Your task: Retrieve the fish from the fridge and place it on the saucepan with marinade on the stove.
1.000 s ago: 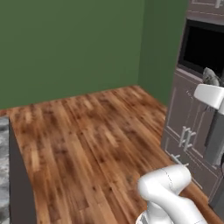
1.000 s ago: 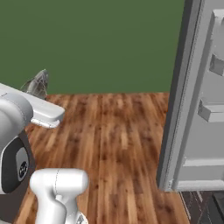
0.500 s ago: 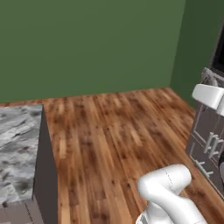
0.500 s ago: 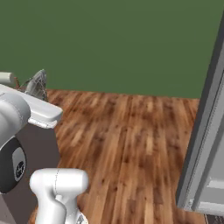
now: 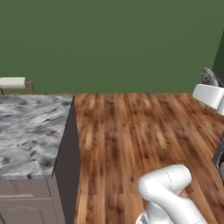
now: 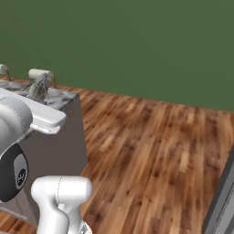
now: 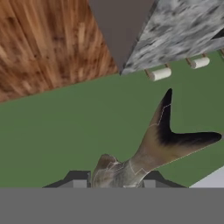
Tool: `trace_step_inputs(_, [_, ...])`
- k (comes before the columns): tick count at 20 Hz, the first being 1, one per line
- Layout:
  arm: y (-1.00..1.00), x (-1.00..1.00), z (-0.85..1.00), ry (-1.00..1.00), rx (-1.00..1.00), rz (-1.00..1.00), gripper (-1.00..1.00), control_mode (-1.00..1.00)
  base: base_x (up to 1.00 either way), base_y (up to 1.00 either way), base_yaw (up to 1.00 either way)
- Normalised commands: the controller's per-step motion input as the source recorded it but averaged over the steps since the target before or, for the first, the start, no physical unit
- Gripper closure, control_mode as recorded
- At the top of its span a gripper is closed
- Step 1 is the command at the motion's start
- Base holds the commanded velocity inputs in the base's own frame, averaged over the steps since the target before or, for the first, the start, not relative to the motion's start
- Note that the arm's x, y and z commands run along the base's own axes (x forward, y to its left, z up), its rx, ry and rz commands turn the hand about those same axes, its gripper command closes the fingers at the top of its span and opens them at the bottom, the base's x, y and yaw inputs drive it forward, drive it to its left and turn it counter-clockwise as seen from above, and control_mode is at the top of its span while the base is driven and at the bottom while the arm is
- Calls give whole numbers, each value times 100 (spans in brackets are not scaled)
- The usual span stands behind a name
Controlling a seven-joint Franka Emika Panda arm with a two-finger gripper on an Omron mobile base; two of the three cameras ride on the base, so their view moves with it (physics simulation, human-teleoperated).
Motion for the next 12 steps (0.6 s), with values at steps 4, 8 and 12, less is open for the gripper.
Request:
trace_step_inputs(4, [0, 0, 0, 0, 0, 0, 100, 100, -17, 48, 33])
trace_step_inputs(8, [0, 0, 0, 0, 0, 0, 100, 100, -11, 62, 29])
trace_step_inputs(12, [0, 0, 0, 0, 0, 0, 100, 100, -20, 69, 23])
